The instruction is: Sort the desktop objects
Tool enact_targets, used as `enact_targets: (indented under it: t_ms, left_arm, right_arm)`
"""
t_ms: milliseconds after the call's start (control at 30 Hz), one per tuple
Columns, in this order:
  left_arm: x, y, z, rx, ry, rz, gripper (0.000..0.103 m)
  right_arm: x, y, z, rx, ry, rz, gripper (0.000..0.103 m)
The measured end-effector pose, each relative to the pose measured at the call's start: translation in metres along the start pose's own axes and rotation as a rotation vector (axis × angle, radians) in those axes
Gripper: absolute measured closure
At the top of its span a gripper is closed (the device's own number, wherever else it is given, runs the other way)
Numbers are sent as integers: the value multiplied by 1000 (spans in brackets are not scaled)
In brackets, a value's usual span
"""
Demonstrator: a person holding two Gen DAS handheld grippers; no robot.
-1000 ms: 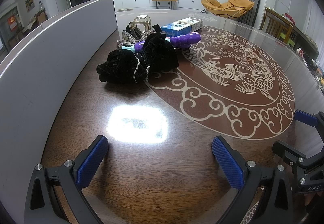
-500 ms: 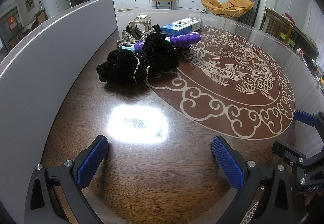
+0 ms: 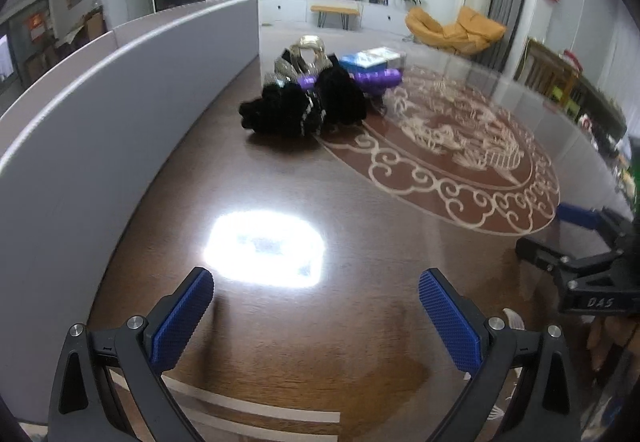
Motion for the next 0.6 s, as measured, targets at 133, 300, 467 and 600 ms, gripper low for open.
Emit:
enact_targets:
  t_ms: [133, 300, 467, 600]
  left_arm:
    - [1, -18, 5, 69, 37, 28, 0]
    - [-1, -31, -4, 68, 55, 28, 0]
    - [-13, -35, -8, 66, 62, 38, 0]
    - [-24, -32, -8, 57, 24, 44, 0]
  right_arm:
    - [0, 0, 0, 0, 0, 0, 0]
    - [0, -1, 0, 0, 0, 0, 0]
    - [0, -1, 0, -1, -2, 0, 0]
    - [-13, 14, 18, -50, -62, 66, 0]
Point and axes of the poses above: each gripper's, at about its wrist camera, not at the fingertips, and y roughly the way its jaws point, x to its right, z to its top, the point moved 9 cm from there along y, roughly the way its jaws point, and after that the axes turned 2 degrees about -y, right-handed, at the moved point
